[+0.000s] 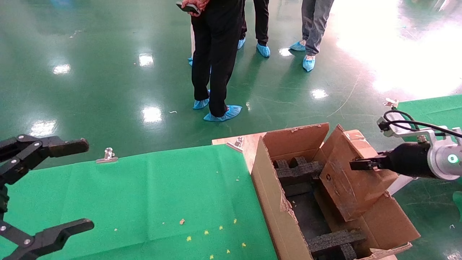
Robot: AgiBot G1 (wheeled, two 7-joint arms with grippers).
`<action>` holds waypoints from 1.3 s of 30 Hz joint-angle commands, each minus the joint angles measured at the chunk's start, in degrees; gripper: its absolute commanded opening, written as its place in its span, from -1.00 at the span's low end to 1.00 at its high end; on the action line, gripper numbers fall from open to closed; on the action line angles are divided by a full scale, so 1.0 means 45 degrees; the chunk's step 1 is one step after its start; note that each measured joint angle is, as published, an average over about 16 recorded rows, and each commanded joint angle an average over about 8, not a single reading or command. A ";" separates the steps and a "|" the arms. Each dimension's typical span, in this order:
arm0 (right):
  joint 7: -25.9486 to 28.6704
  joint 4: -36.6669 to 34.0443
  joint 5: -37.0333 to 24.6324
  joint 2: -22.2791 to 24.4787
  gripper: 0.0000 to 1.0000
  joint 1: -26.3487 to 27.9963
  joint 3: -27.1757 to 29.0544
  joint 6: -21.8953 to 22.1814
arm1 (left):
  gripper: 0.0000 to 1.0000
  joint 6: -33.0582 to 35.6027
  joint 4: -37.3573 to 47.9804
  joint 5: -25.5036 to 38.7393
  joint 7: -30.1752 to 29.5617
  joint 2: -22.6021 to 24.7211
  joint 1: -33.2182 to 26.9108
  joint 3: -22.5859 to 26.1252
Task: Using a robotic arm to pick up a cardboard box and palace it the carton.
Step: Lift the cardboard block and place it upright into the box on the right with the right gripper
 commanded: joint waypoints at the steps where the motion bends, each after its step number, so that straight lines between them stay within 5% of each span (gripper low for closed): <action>1: 0.0083 -0.0066 -0.0046 -0.0154 -1.00 -0.0084 -0.0009 0.0298 | 1.00 0.0000 0.0000 0.0000 0.0000 0.0000 0.0000 0.0000; 39: -0.1191 -0.2785 0.1316 -0.3003 -1.00 -0.3795 -0.0460 0.2763 | 1.00 -0.0004 0.0000 -0.0006 0.0004 -0.0004 -0.0002 0.0009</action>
